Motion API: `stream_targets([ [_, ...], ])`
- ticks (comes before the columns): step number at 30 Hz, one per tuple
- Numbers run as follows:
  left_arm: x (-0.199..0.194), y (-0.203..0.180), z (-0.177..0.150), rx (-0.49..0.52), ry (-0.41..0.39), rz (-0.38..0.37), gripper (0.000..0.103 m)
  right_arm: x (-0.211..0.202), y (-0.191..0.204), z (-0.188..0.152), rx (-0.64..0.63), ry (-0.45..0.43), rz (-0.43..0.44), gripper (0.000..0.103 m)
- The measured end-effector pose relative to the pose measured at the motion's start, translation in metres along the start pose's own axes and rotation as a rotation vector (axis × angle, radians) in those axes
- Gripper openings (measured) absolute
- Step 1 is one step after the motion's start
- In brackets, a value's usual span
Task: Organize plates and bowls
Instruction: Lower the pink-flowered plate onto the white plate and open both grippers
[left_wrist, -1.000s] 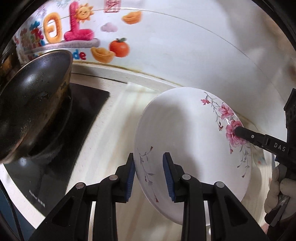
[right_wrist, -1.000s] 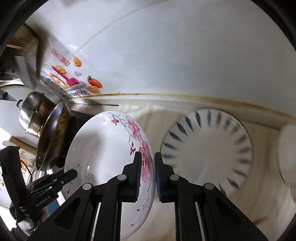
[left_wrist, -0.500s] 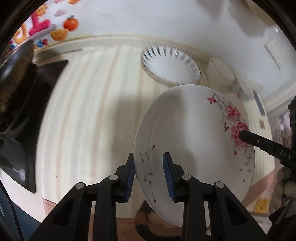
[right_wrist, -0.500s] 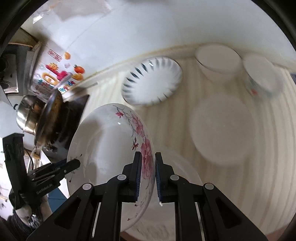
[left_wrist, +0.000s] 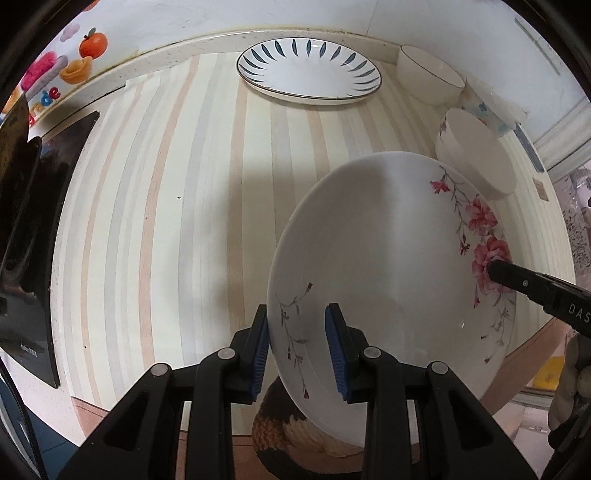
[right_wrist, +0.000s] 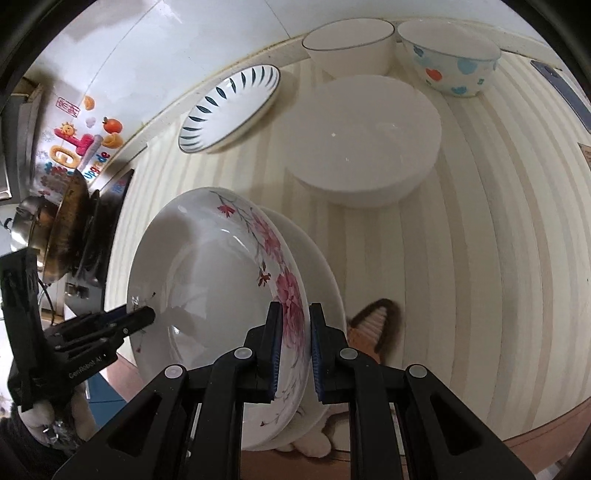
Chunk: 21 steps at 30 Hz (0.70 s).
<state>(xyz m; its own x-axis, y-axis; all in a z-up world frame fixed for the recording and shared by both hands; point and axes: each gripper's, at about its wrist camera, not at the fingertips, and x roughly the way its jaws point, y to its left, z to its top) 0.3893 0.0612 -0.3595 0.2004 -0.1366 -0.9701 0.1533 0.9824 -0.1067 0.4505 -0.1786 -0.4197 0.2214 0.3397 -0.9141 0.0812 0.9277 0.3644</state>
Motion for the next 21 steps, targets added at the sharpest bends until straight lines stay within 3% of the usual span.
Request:
stream_targets([
  [21,0.014,-0.012,-0.003,0.047,0.03,0.061,0.027,0.007,0.0,0.001,-0.018,0.033,-0.025,0.016],
])
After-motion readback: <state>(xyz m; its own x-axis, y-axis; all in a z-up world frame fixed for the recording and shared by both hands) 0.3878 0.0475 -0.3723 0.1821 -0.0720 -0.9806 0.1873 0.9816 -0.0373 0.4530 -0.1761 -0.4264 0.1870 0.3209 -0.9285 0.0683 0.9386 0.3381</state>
